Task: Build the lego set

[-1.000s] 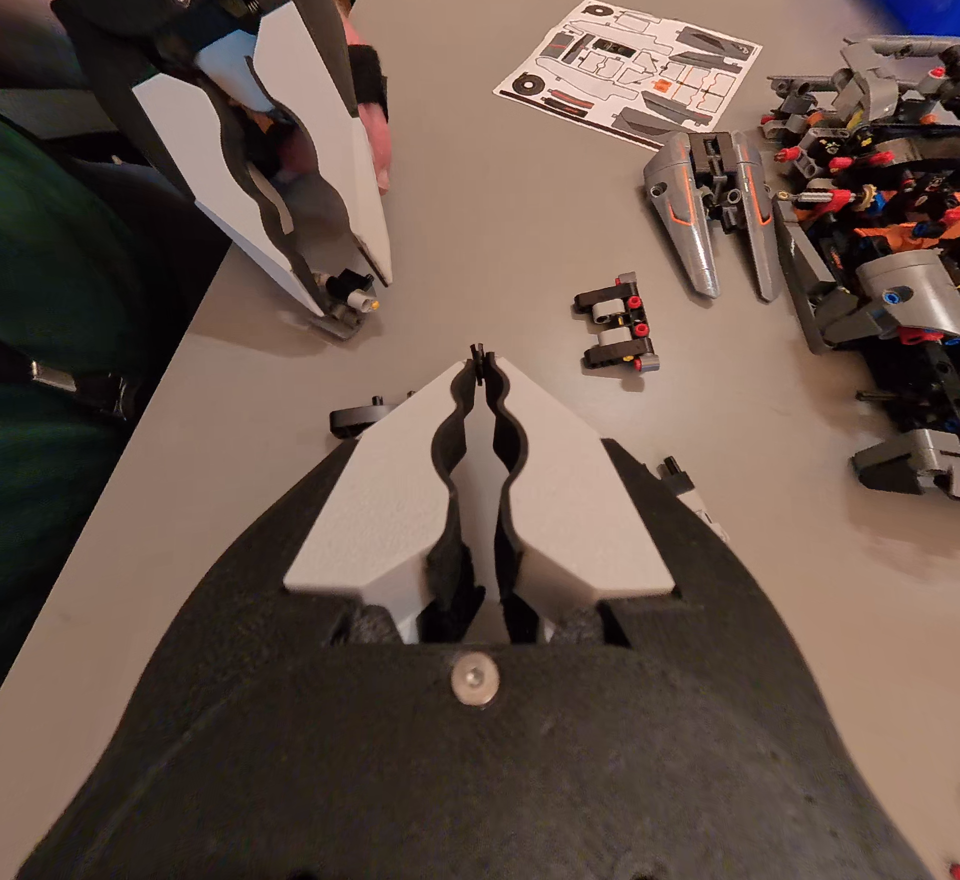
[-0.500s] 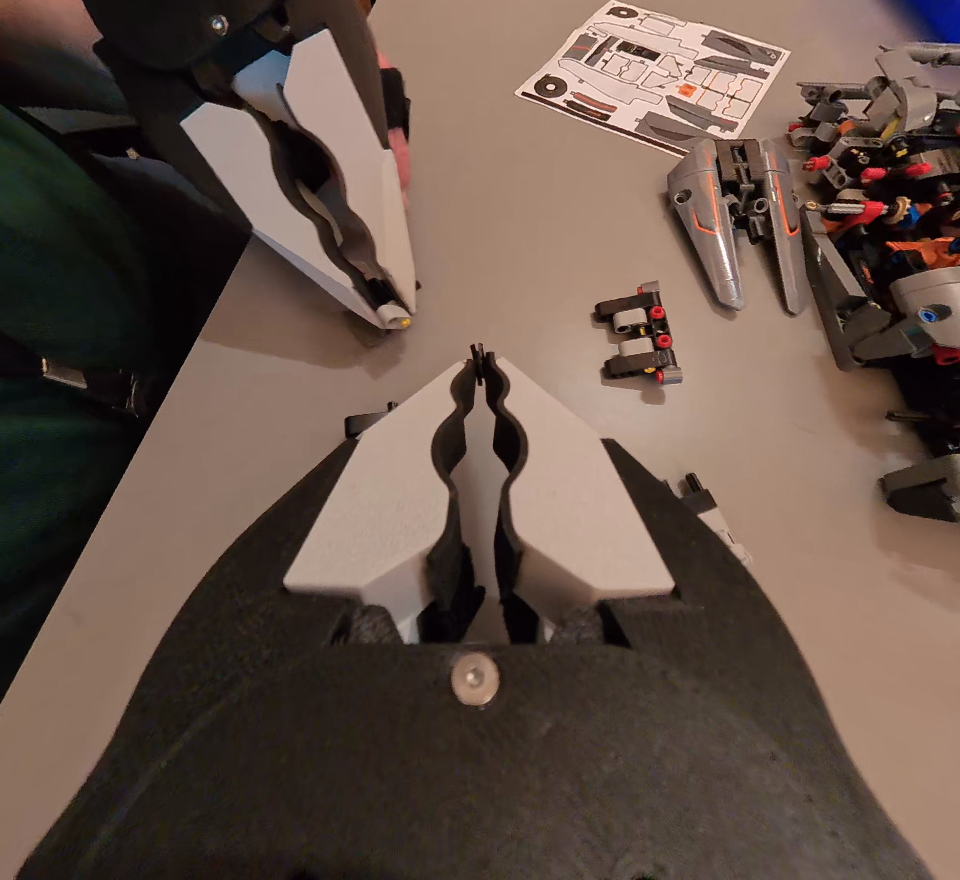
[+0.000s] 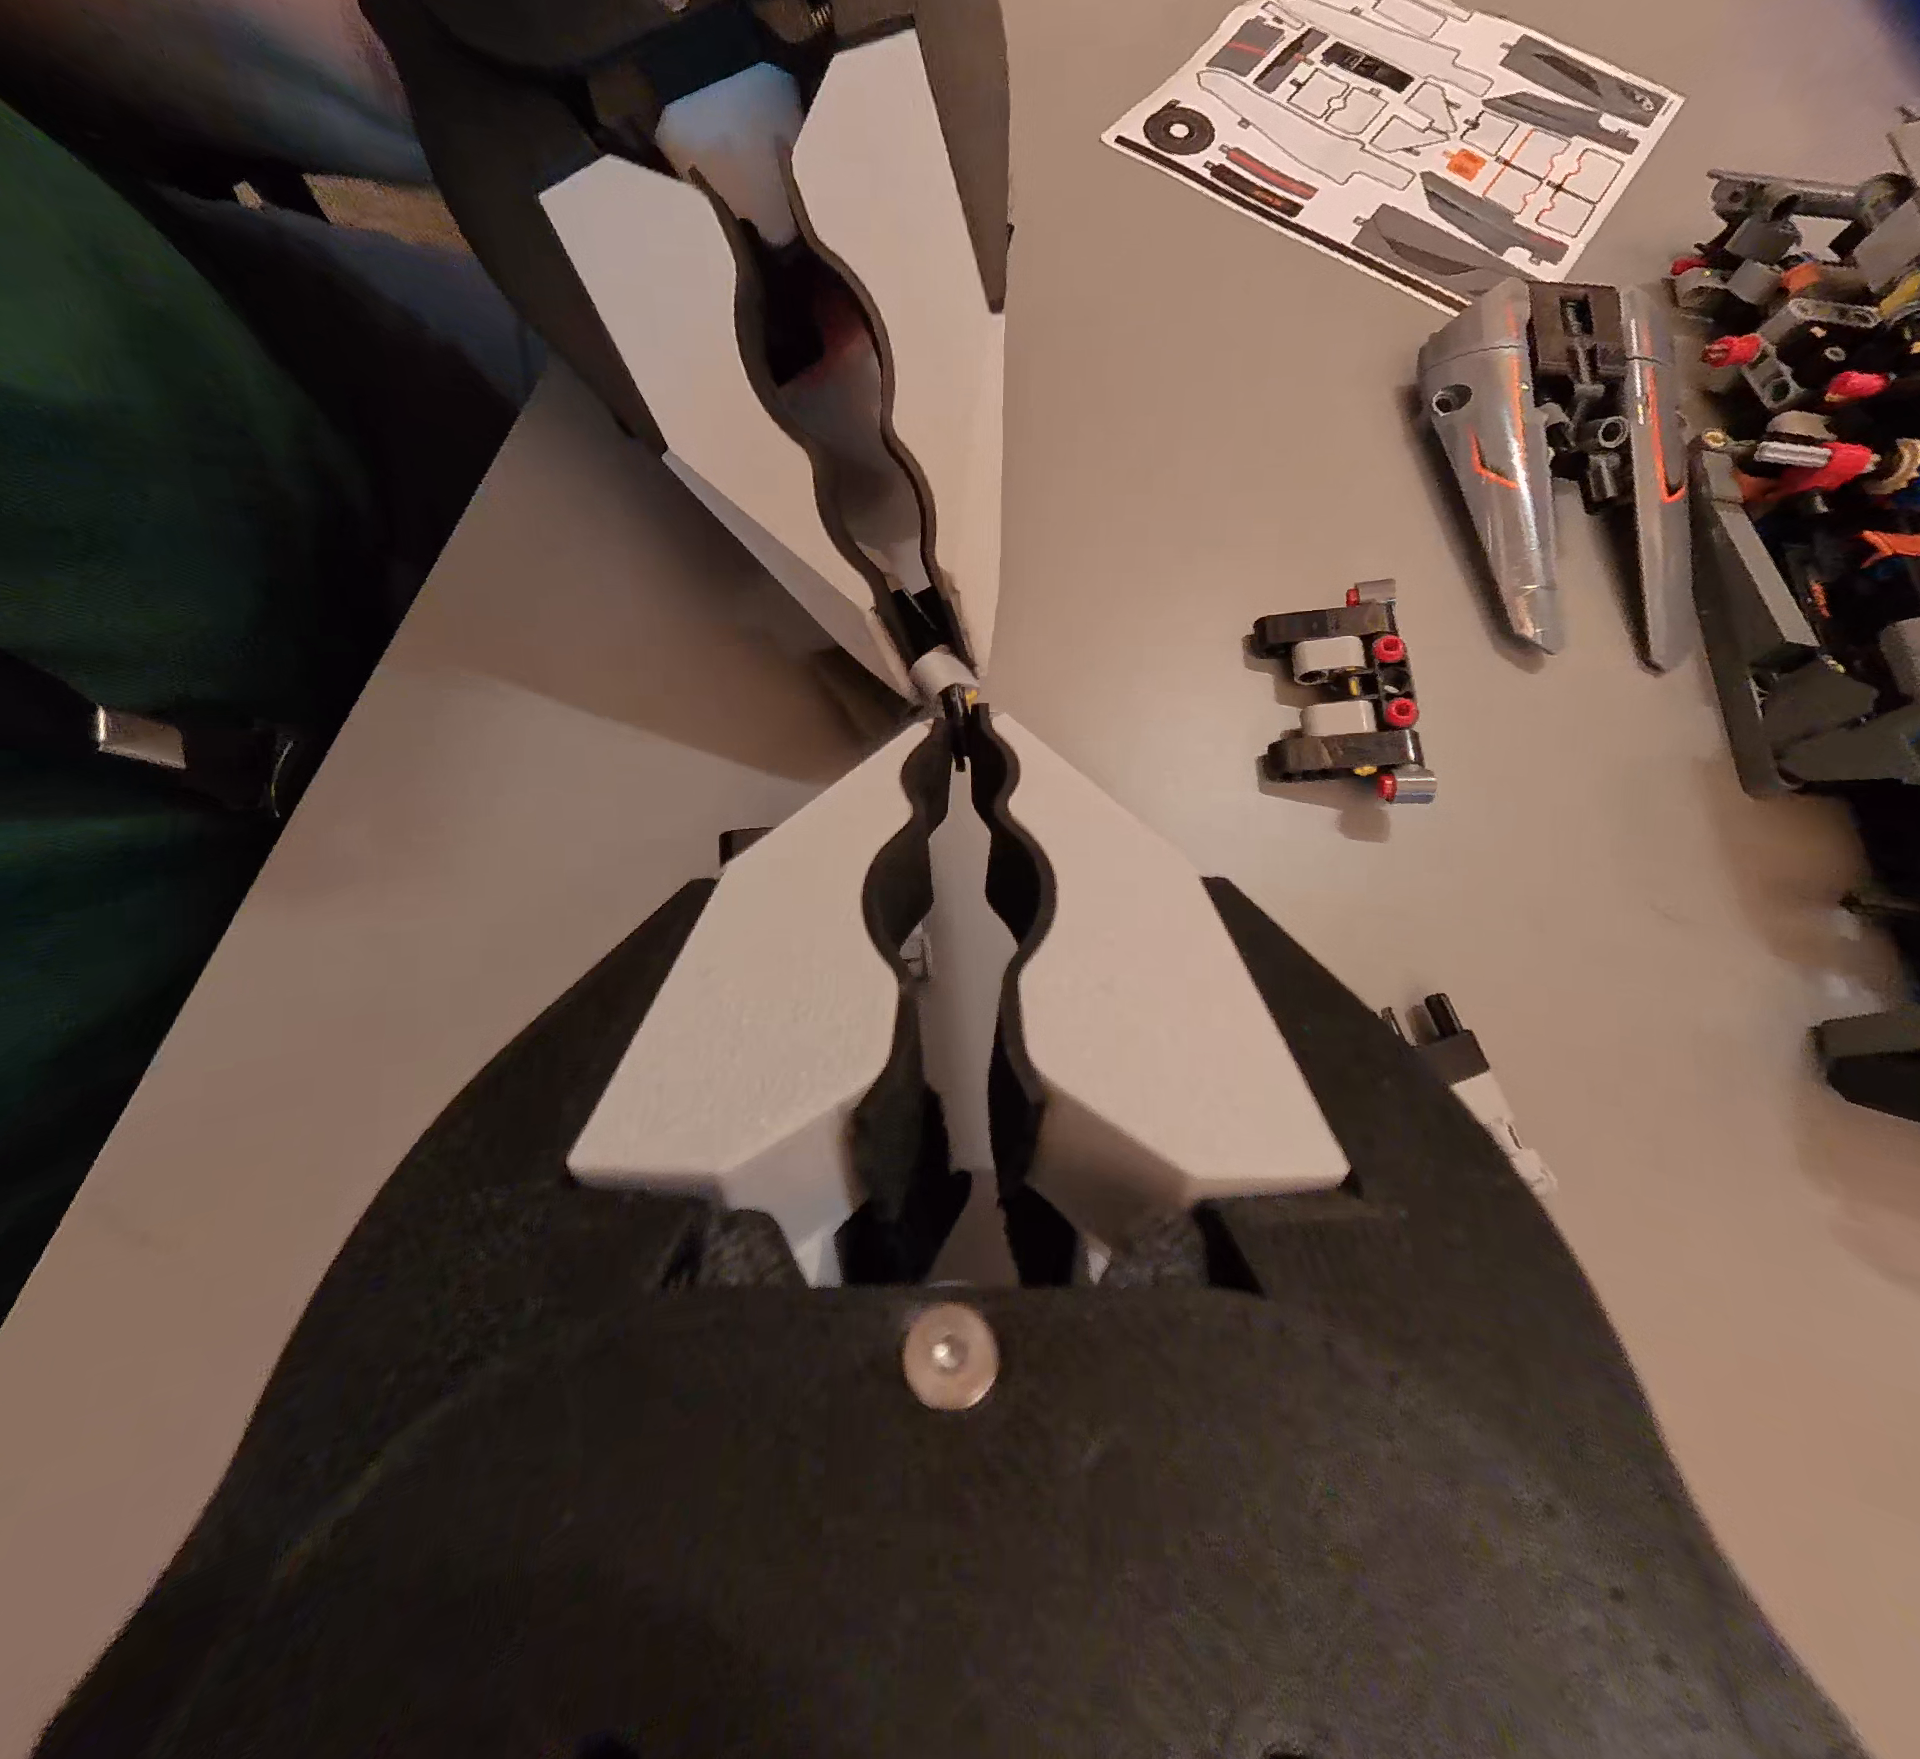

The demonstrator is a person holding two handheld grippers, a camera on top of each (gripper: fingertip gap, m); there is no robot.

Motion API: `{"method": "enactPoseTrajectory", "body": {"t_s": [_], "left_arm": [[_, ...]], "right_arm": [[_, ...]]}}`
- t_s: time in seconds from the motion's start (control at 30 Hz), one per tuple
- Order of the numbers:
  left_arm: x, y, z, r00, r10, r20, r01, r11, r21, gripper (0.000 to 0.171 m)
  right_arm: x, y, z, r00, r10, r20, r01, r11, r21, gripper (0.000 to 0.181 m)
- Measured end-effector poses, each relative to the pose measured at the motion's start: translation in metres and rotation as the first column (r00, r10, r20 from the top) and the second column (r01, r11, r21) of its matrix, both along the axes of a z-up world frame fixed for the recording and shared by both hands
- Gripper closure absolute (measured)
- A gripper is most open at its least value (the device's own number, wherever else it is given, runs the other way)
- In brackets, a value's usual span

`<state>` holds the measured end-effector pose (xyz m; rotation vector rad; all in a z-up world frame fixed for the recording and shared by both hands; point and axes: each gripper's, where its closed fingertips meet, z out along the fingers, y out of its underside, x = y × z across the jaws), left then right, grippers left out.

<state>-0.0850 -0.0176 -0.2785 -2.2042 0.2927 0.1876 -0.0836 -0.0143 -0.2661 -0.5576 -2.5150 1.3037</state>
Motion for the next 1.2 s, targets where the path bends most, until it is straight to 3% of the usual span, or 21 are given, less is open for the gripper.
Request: {"method": "enactPoseTrajectory", "body": {"t_s": [0.47,0.7,1.2], "left_arm": [[-0.001,-0.003,-0.007,0.994,-0.104,-0.017,0.103,0.991,-0.082,0.166],[0.001,-0.002,-0.005,0.986,-0.168,0.004,0.168,0.985,-0.045,0.166],[0.003,-0.002,-0.008,0.972,-0.235,0.014,0.234,0.959,-0.159,0.167]], "right_arm": [[0.001,-0.006,-0.009,0.999,0.023,-0.025,-0.021,0.998,0.052,0.181],[0.003,-0.006,-0.006,0.999,0.044,-0.015,-0.044,0.999,0.008,0.181],[0.004,-0.005,-0.012,0.996,0.048,-0.073,-0.035,0.984,0.176,0.181]]}}
